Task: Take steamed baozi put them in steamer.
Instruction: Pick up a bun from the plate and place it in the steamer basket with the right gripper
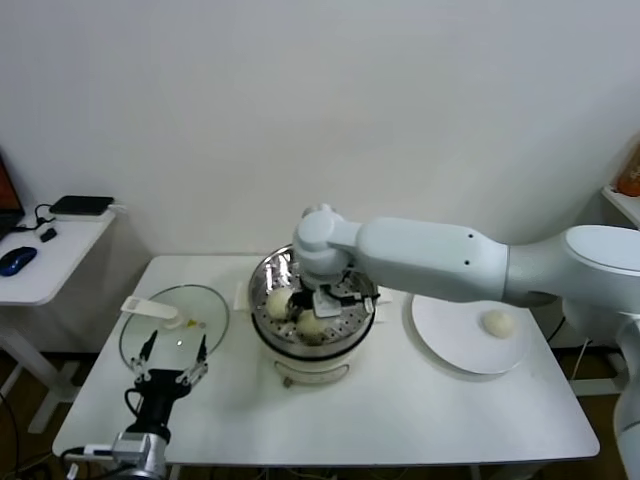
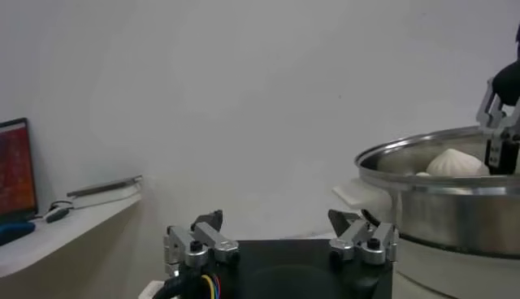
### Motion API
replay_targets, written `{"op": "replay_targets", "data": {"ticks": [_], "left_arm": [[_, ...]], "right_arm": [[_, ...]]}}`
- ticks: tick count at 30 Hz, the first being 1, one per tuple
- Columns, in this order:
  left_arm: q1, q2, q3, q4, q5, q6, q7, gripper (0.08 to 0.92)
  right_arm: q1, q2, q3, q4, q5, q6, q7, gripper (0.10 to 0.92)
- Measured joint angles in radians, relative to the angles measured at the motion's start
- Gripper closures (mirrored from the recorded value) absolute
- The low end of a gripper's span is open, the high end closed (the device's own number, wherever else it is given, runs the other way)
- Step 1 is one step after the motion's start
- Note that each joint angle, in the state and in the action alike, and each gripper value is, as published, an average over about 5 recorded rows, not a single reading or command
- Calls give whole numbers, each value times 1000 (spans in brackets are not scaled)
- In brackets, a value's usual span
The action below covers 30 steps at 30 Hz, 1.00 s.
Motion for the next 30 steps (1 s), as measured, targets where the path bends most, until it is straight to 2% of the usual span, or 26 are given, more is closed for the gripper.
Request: {"op": "replay_targets", "data": {"ticks": [12, 20, 30], "left_arm": [[-1, 1, 3, 1, 4, 0, 0, 177], [-1, -1, 5, 2, 7, -2, 0, 177], [0, -1, 4, 2, 7, -2, 1, 177]], "right_arm": [[-18, 11, -8, -3, 21, -11, 3, 349], [-24, 14, -4, -5, 8, 7, 13, 215], [-9, 0, 13, -11, 15, 35, 13, 202]]}}
